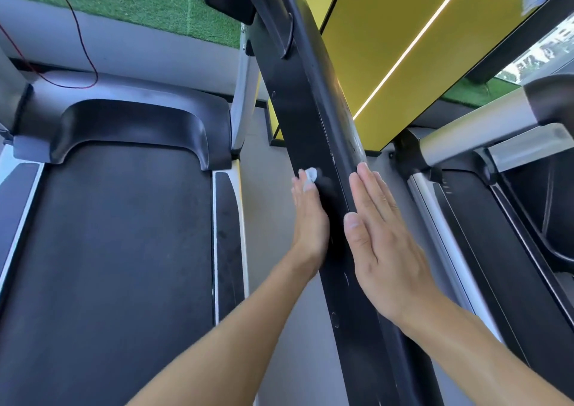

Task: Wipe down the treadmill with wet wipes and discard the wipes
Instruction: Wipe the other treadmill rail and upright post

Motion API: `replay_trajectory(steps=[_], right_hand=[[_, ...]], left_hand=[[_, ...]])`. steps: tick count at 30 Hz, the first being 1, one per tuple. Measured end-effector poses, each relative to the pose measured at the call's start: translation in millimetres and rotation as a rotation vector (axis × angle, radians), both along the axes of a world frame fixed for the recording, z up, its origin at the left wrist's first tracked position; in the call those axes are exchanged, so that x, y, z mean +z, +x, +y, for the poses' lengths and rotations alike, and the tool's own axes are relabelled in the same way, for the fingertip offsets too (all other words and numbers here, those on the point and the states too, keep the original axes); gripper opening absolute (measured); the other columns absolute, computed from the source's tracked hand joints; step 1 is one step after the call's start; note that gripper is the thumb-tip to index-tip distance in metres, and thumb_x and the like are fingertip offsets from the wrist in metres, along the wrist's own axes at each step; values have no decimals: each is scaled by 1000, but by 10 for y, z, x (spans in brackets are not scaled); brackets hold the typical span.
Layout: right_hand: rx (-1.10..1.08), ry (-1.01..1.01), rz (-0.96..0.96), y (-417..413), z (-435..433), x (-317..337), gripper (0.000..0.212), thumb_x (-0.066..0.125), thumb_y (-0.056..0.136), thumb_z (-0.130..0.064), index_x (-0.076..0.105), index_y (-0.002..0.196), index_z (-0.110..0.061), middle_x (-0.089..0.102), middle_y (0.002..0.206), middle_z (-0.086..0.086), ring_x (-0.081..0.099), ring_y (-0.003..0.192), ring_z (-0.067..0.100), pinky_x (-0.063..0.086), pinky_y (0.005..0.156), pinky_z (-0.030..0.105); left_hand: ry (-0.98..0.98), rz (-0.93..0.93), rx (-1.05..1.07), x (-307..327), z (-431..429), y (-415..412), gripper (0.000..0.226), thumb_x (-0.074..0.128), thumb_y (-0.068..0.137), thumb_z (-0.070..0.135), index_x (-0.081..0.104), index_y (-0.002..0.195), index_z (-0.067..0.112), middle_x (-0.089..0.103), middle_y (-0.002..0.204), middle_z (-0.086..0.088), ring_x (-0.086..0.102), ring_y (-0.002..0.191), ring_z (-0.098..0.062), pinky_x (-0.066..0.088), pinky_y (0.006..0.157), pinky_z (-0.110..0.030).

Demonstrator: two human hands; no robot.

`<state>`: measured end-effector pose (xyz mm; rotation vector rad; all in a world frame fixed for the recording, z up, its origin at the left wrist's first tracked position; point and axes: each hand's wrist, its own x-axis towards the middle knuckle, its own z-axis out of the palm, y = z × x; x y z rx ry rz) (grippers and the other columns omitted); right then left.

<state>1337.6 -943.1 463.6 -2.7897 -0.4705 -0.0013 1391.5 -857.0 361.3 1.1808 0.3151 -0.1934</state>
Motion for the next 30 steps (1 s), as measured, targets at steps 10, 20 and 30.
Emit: replay_trajectory(steps=[10,20,30], right_hand=[[-22,-4,6,13,-3,-5,63,5,96,-58,3,154,-34,-5,162,-27,-11,146,-11,-6,105,-3],[-36,151,70,-28,-16,33,63,8,101,-55,13,158,-29,-1,162,-28,-8,144,-16,0,106,1],[-42,161,90,-324,-183,-20,65,10,100,-59,6,157,-30,-6,158,-31,-12,143,-16,-6,104,-4]], left_hand=[[27,-55,-62,179,26,-204,59,10,104,57,-4,157,35,-14,161,22,-16,144,9,-7,123,-32],[87,-236,-82,215,-167,-706,59,8,104,57,-7,156,36,-20,159,26,-21,139,17,-7,119,-22],[83,-271,-129,340,-182,-935,64,11,100,66,0,157,39,-8,160,29,-11,143,15,-2,123,-27]])
